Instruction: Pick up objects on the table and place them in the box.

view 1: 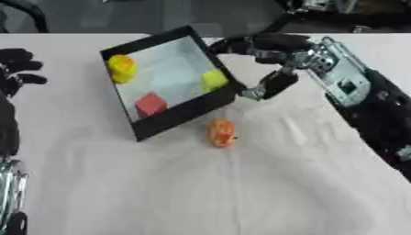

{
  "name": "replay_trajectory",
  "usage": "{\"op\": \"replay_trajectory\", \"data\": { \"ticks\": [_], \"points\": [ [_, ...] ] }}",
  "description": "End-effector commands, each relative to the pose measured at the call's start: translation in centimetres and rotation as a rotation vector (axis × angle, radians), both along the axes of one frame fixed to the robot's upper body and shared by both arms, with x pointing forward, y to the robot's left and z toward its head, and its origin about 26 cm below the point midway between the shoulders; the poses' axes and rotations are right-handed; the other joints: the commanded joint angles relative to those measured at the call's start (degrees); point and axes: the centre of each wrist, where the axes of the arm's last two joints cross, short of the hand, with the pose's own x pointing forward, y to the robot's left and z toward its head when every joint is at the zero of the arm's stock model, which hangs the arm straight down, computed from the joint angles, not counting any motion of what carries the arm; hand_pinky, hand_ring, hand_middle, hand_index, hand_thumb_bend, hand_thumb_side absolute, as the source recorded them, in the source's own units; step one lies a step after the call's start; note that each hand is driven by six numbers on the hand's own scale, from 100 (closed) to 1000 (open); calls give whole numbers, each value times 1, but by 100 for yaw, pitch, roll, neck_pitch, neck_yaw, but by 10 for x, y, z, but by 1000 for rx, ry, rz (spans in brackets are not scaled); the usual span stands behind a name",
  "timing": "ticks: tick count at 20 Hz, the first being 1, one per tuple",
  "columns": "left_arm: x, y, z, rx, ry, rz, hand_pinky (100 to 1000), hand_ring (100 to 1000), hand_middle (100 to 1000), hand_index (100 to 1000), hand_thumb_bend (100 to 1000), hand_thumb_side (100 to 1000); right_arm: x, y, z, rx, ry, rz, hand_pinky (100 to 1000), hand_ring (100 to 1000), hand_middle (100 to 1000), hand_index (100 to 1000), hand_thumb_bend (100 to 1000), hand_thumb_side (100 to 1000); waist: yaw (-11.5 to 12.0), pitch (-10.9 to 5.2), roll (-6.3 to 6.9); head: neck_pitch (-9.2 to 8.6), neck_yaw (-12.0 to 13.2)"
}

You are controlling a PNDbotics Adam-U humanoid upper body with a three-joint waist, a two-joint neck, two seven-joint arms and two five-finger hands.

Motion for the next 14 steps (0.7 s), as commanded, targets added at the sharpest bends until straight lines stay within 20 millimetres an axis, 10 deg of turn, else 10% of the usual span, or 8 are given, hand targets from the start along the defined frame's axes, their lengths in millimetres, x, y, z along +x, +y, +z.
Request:
{"op": "replay_trajectory", "data": {
  "ticks": [1, 14],
  "points": [
    [0, 5, 8, 10, -29, 19, 547, 616, 590, 658, 100, 892, -12, 5, 14, -59, -26, 49, 894, 912, 926, 990, 100, 275, -23, -166, -39, -10, 10],
    [0, 5, 7, 14, -24, 18, 545, 616, 590, 658, 100, 894, 6, 16, -37, -283, 99, 4, 882, 885, 872, 955, 100, 636, -34, -166, -12, -10, -52]
  ]
}}
